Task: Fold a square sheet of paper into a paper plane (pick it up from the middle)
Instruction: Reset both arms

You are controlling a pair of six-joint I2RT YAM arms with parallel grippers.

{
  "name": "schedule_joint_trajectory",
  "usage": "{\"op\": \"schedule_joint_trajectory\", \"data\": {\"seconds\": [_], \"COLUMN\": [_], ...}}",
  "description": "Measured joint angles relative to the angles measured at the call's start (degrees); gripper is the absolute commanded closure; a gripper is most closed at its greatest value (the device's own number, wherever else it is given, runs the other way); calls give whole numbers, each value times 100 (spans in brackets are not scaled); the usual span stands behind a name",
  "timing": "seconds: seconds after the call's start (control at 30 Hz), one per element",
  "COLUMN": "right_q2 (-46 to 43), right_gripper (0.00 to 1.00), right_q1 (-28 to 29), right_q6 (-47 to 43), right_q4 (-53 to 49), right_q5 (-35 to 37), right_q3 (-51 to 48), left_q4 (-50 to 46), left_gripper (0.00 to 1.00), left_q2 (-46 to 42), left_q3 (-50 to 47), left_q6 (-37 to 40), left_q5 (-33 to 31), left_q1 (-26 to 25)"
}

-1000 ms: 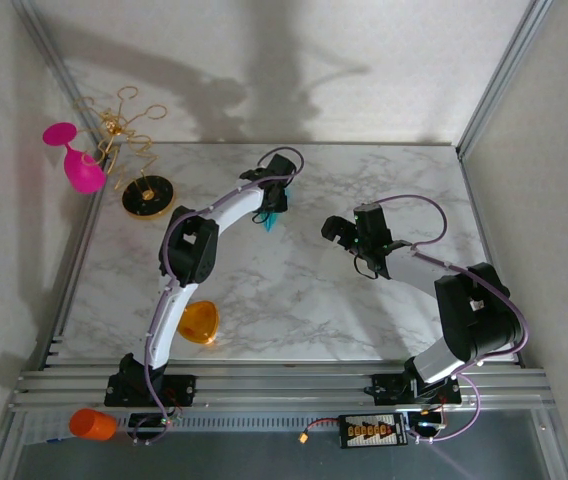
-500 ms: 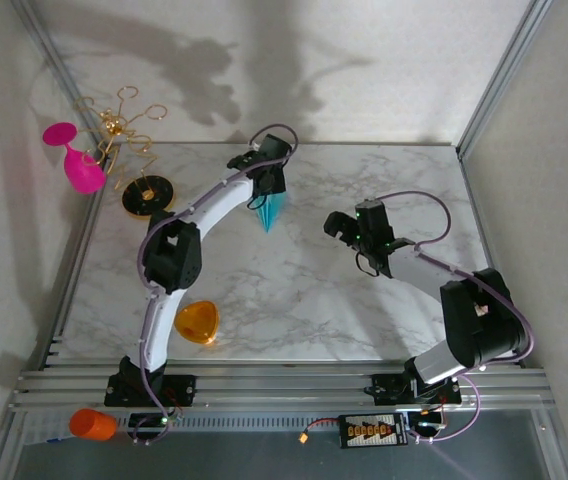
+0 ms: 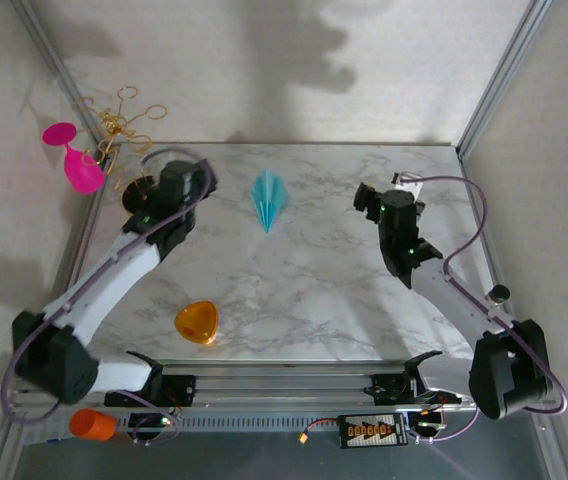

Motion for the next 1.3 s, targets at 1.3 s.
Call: {"op": "schedule_joint_trajectory", "data": {"seconds": [1.3], "right_q2": [1867], "right_gripper": [1], "right_q1": [-1851], "right_q6": [-1937], "right_q4": [6339], "right_q5": [-2133], "right_q3": [-3370], "left_q4": [7759], "left_gripper": [1], "left_q2": [439], "left_q3": [-5327], "left_q6": [2201], "left_q5": [2162], "left_q1": [1757]}}
